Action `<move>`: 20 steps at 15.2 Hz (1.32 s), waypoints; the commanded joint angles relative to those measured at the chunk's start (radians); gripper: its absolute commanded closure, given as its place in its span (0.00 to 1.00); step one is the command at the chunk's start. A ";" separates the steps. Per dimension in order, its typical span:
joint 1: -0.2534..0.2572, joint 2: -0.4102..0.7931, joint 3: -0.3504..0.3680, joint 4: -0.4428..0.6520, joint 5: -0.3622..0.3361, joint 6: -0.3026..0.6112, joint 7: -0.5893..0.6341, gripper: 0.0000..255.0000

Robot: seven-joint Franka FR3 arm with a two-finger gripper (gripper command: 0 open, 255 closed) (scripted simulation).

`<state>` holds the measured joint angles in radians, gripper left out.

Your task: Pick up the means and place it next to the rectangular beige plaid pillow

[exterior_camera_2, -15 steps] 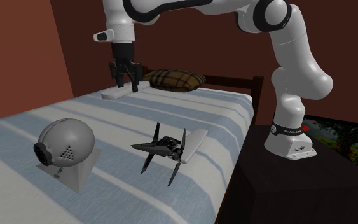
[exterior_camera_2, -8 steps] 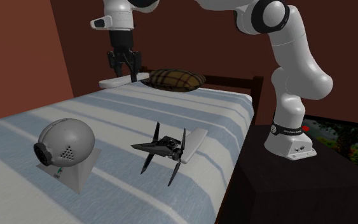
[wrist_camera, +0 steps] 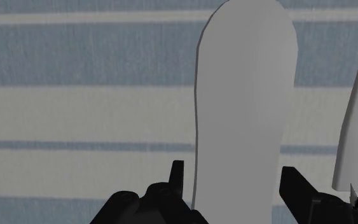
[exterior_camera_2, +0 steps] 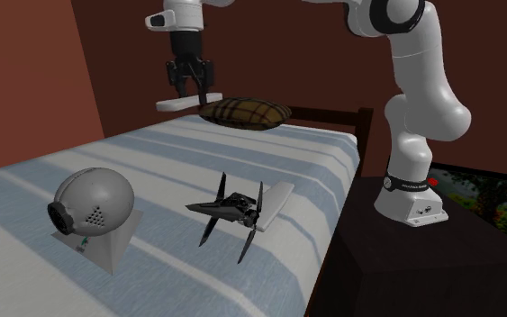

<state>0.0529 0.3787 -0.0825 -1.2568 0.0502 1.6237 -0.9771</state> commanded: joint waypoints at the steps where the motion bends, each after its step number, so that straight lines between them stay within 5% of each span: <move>1: -0.008 -0.090 -0.007 -0.135 -0.005 0.044 -0.020 1.00; 10: -0.061 -0.411 -0.057 -0.552 -0.036 0.140 -0.124 1.00; 20: -0.138 -0.701 -0.137 -0.850 -0.104 0.153 -0.255 1.00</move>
<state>-0.0758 -0.2840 -0.2106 -2.0734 -0.0434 1.7802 -1.2178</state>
